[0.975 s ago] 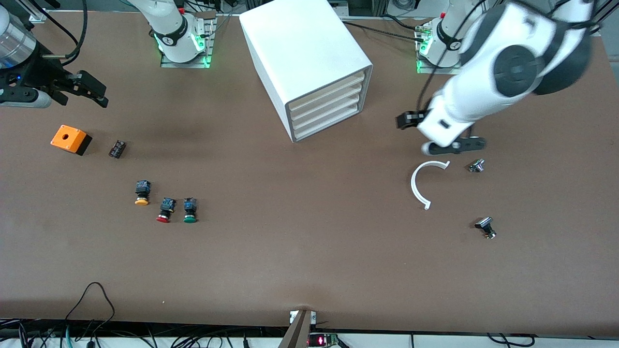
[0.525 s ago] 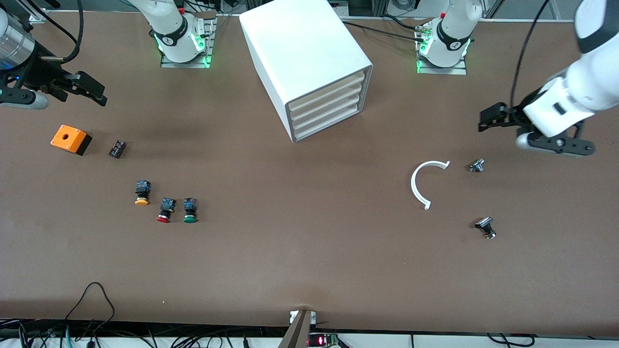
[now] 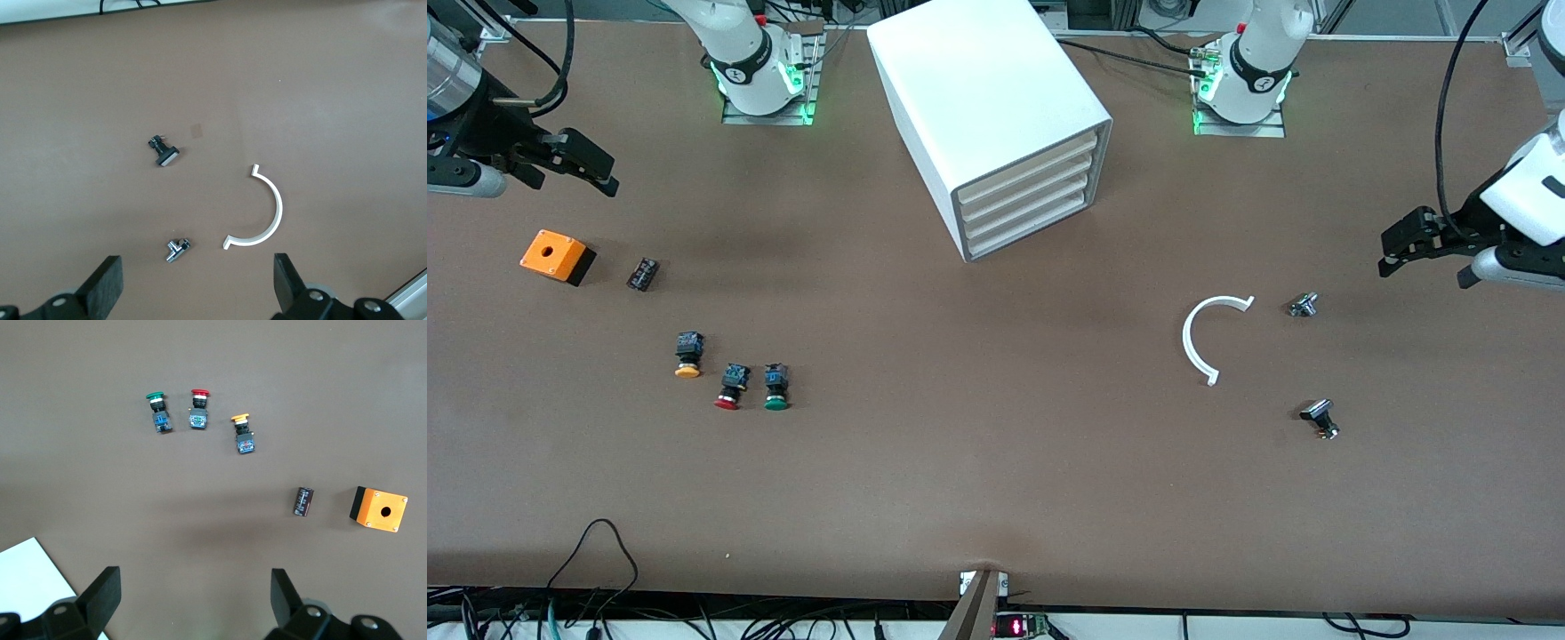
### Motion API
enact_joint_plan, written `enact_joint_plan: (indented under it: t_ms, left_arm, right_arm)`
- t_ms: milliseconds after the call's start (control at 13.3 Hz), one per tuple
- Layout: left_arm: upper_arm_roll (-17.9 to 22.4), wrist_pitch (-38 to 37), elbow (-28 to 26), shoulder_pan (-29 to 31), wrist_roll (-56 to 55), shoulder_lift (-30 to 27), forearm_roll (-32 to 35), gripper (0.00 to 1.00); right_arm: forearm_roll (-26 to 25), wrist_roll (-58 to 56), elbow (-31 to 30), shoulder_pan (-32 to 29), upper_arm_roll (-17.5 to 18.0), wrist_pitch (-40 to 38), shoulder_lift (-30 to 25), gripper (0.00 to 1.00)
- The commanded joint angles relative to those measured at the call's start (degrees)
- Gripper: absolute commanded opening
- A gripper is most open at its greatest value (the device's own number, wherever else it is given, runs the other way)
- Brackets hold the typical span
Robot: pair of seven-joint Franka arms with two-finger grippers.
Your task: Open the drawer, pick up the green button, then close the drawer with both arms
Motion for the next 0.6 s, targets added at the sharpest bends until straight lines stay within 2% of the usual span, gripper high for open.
enact_joint_plan:
  t_ms: [0, 150, 525]
  left_arm:
    - [0.4, 0.6, -2.2, -2.1, -2.9, -2.3, 2.1, 0.99]
    - [-0.5, -1.9, -2.1, -2.0, -3.8, -2.3, 2.8, 0.99]
    - [-0.4, 0.3, -2.4, -1.9, -4.3, -2.1, 3.5, 0.99]
  right_arm:
    - [-0.4, -1.1, 1.7, -0.6, 0.3, -0.3, 0.7, 0.99]
    - [-0.4, -1.2, 2.4, -0.6, 0.3, -0.4, 0.9, 0.99]
    - [-0.2, -0.5, 2.5, -0.6, 0.4, -0.6, 0.8, 0.99]
